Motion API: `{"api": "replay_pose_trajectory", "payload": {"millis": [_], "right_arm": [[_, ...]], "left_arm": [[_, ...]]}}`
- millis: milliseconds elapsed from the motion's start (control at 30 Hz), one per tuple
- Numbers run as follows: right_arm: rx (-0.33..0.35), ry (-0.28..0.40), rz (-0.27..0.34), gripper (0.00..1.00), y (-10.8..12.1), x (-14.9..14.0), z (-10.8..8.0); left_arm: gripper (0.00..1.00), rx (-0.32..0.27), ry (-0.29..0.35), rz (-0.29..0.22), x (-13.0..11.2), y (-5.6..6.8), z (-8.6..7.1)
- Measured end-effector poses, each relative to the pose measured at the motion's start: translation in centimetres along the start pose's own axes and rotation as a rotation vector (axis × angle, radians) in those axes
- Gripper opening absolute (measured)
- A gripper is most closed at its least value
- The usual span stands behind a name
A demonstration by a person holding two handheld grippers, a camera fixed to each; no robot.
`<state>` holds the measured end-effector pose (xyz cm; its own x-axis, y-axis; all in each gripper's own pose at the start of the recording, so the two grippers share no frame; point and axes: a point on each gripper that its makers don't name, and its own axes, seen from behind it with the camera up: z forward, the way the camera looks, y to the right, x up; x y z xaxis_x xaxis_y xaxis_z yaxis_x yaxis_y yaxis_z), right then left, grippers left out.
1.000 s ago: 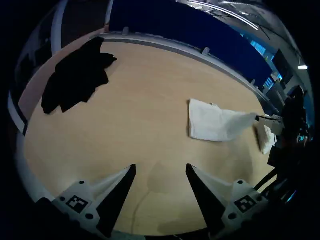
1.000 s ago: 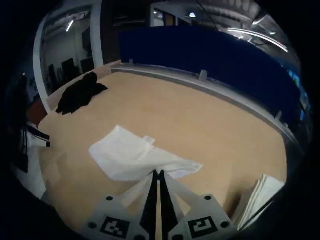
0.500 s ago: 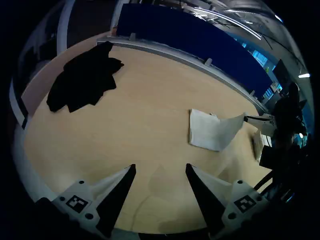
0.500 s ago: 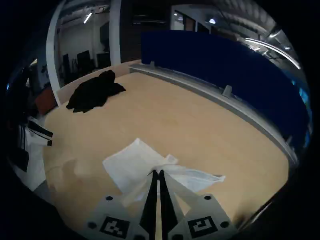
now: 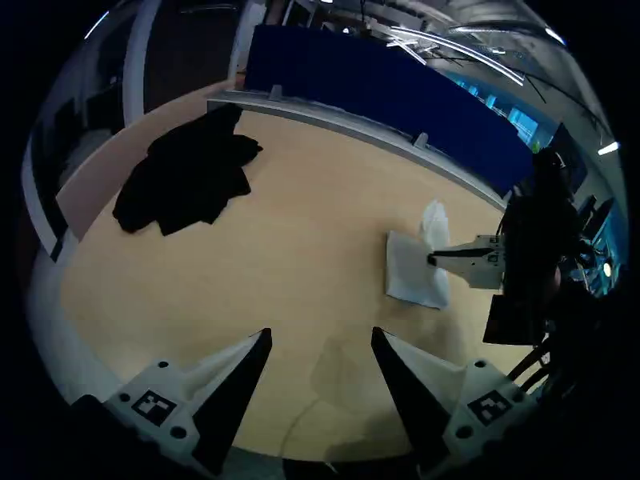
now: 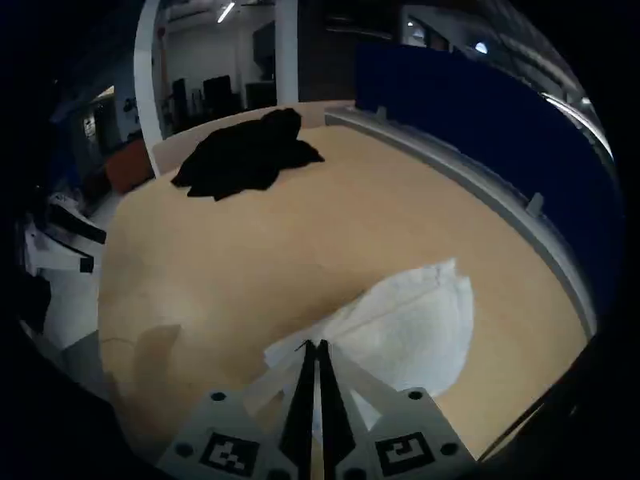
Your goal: Fold towel
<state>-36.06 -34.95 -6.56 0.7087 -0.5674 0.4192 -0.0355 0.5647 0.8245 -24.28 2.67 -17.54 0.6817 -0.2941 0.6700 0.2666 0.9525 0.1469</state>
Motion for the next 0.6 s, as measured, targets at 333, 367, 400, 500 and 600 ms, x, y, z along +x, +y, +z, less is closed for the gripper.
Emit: {"api": "replay_pose_trajectory", "payload": {"millis": [333,367,400,500,600], "right_arm": [[0.040,-0.060,0.040,0.04,-1.6,-2.7,3.1],[0.039,-0.056,0.044,0.04,-1.5,-2.6,3.0],[0.038,-0.055,0.047,0.04,-1.4,-2.5,2.9],[0.031,-0.047,0.055,0.07,-1.0,-2.2,2.6],[0.023,-0.030,0.061,0.16,-0.8,-1.9,2.1]], "left_arm": [[0.92,0.019,0.002,-0.032,-1.1,-1.2,-0.8],[0.92,0.018,0.002,-0.034,-1.1,-1.3,-0.9],[0.92,0.017,0.002,-0.034,-1.1,-1.3,-0.8],[0.92,0.013,0.000,-0.030,-1.1,-1.2,-0.7],[0.92,0.011,0.000,-0.021,-1.0,-1.0,-0.6]]}}
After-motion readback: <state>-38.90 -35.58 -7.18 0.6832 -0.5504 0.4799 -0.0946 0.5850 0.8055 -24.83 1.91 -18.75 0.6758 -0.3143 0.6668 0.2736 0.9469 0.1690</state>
